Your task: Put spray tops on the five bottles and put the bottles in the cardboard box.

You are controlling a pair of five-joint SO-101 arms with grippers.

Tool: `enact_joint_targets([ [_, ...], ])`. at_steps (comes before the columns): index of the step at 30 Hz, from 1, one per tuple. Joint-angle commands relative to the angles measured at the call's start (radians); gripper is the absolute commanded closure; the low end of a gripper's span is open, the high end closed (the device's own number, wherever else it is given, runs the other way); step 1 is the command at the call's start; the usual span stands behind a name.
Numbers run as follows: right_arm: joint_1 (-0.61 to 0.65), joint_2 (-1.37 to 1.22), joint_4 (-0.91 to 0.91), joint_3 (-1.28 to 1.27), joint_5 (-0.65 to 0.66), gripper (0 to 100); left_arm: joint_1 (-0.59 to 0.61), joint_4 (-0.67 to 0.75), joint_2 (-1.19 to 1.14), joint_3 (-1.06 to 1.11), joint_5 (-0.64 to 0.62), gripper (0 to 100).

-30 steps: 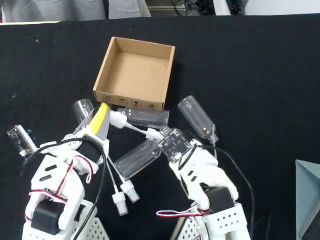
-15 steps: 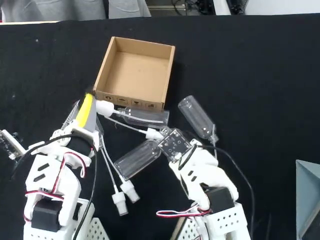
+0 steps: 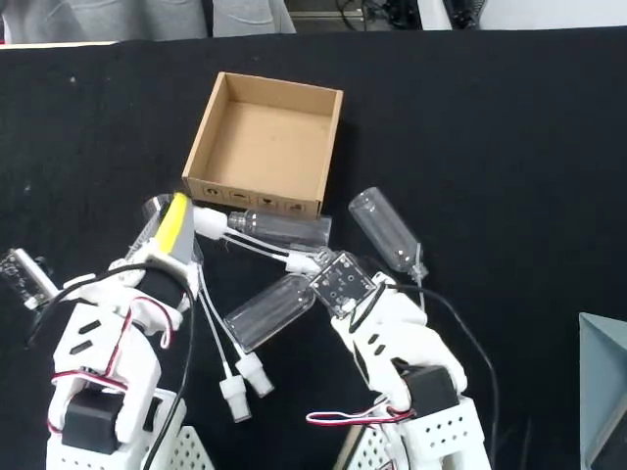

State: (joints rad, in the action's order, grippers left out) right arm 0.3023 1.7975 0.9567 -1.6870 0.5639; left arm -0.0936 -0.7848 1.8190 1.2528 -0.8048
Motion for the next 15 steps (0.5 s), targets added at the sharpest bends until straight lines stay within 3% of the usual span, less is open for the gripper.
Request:
enact_joint_targets([
  [1,0.018,0.102,-0.006,0.004,0.003,96.9,-0.081,-0.002,0.005,-0.012,0.008,97],
  [9,0.018,0.102,-0.008,0.004,0.003,96.9,-0.099,0.018,0.005,0.024,0.003,97],
  [15,0.021,0.102,-0.032,0.004,0.003,97.0,-0.099,0.178,0.005,0.142,0.003,97],
])
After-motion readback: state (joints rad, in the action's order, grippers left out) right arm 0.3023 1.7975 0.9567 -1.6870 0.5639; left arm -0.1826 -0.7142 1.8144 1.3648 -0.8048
